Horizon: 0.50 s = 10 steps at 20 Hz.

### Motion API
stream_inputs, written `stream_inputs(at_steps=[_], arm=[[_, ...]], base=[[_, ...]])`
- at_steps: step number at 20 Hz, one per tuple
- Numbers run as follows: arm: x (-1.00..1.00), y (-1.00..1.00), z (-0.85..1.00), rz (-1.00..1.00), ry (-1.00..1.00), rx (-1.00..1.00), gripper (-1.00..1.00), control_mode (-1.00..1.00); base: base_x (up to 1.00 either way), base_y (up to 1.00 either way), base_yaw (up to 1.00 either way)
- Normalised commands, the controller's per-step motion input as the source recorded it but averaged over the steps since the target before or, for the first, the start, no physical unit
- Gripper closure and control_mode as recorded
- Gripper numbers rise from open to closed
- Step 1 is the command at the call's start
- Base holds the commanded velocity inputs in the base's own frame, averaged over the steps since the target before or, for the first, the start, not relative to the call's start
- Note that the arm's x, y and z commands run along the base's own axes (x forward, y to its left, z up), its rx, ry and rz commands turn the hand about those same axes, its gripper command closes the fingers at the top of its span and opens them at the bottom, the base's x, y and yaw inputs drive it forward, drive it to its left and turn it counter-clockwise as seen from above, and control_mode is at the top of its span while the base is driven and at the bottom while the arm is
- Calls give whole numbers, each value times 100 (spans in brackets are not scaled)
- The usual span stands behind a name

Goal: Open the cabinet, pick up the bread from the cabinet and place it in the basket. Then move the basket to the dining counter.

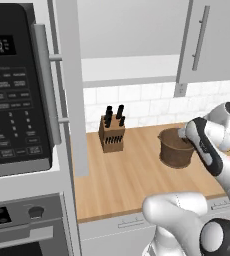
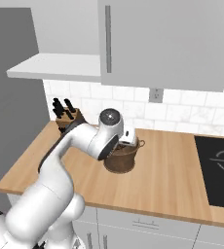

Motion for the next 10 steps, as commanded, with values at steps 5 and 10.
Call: stream_inputs(at_steps=[5,10], arm=[[83,-36,-26,0,1,10,100,-100],[74,-4,-8,0,3,5,100,-100]], base=[[0,0,0],[0,0,0]])
